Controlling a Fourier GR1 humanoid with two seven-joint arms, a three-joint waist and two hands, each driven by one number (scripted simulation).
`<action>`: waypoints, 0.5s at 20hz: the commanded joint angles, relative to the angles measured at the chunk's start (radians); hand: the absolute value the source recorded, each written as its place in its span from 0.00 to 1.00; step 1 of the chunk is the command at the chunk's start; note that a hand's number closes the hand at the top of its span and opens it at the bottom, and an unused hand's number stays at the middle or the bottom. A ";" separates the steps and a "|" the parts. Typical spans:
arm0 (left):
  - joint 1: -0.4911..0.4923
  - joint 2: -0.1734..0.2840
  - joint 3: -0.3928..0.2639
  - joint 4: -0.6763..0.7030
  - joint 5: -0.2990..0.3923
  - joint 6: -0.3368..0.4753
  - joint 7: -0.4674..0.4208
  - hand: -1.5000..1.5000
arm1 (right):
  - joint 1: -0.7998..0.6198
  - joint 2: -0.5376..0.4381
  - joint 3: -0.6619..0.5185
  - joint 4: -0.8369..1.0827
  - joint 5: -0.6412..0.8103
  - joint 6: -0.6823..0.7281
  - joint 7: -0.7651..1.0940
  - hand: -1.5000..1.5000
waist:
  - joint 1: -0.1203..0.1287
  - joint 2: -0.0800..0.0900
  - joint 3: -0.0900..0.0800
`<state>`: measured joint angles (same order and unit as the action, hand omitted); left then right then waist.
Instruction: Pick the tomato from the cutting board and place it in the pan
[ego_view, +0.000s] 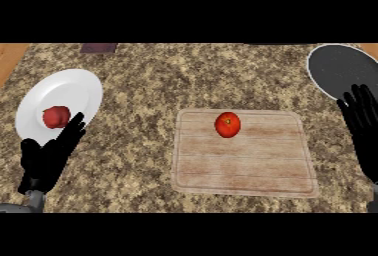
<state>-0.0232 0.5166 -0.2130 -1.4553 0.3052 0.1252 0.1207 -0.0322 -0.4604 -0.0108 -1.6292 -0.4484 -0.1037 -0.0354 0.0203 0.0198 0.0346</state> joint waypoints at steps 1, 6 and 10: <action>-0.026 -0.016 0.000 0.023 0.008 -0.025 -0.005 0.50 | -0.077 -0.001 0.128 -0.020 0.079 0.066 -0.004 1.00 | 0.001 -0.015 -0.035; -0.119 -0.138 -0.090 -0.075 0.059 -0.072 -0.010 0.50 | -0.374 -0.127 0.373 -0.148 0.239 0.341 -0.043 1.00 | 0.172 -0.002 -0.052; -0.137 -0.224 -0.135 -0.061 0.095 -0.070 0.029 0.50 | -0.511 -0.154 0.413 -0.085 0.541 0.271 -0.233 0.00 | 0.124 0.014 -0.036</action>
<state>-0.1197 0.3671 -0.3070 -1.5088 0.3734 0.0604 0.1279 -0.4109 -0.6178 0.2999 -1.7466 -0.0742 0.1370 -0.1583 0.1284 0.0122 -0.0093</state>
